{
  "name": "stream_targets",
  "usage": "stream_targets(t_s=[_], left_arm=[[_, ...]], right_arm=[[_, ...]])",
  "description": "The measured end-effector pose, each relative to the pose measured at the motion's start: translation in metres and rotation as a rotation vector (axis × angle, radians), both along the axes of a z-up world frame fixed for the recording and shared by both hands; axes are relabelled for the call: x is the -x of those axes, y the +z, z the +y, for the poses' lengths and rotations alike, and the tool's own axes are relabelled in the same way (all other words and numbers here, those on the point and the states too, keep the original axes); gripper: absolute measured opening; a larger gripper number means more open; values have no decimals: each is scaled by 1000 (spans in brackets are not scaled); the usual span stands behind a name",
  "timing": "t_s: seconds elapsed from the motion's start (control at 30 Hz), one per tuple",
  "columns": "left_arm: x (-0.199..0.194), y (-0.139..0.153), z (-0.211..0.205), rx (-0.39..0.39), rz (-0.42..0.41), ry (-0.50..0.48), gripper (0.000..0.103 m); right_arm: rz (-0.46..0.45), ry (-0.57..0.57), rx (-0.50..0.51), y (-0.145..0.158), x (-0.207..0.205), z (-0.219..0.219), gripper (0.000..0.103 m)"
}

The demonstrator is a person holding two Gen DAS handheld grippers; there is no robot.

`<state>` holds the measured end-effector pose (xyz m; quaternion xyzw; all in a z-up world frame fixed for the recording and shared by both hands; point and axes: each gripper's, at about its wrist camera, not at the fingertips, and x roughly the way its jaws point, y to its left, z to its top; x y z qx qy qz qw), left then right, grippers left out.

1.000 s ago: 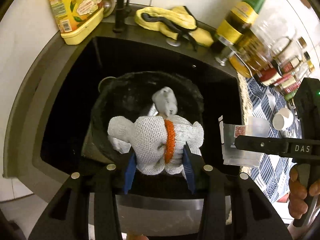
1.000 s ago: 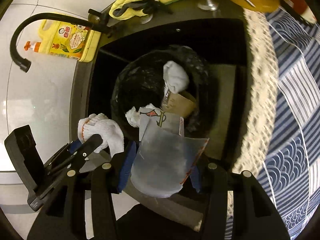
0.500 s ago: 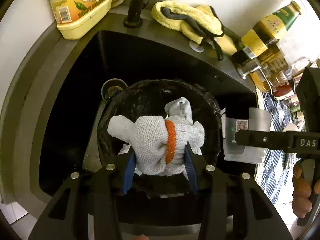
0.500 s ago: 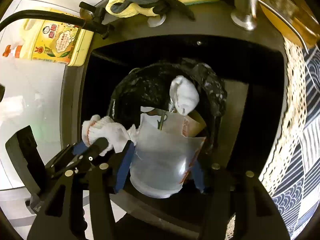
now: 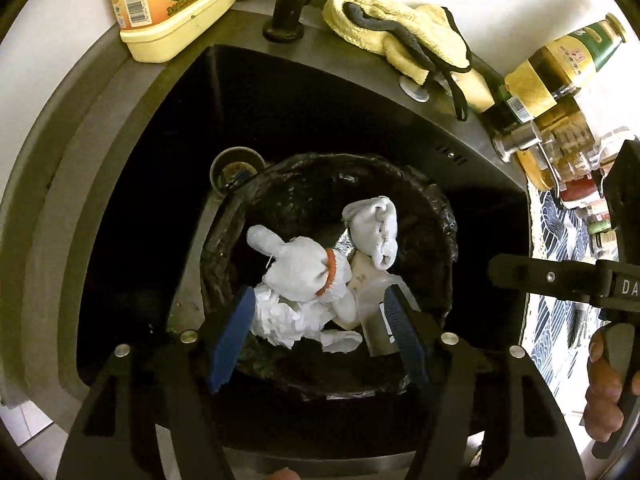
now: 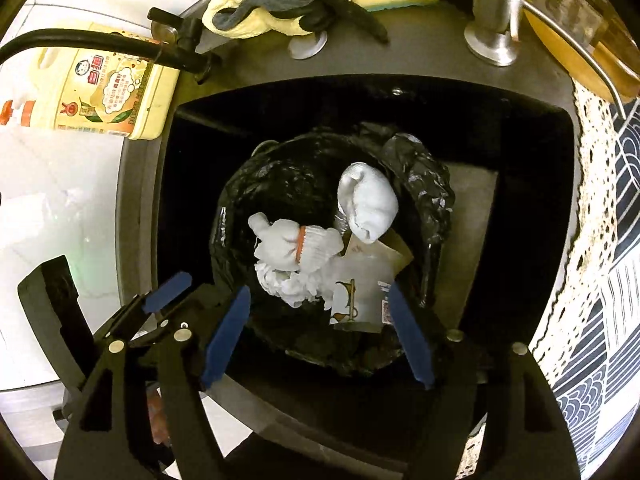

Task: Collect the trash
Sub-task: 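Open both tools to drop the glove and cup into the bag, then move both open tools back over the tablecloth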

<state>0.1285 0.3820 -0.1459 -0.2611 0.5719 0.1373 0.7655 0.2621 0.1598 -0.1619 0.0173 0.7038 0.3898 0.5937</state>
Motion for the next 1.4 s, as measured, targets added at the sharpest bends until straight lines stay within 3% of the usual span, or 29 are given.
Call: stream_targets(t_s=[0.47, 0.87, 1.4], left_arm=[[18, 30, -21, -52, -53, -10, 65], [44, 62, -61, -99, -102, -43, 65], [22, 46, -157, -51, -75, -147, 65]], right_arm=[[-54, -3, -43, 21, 19, -26, 71], [-92, -43, -86, 39, 43, -82, 71], [-62, -150, -12, 11, 30, -201, 71]])
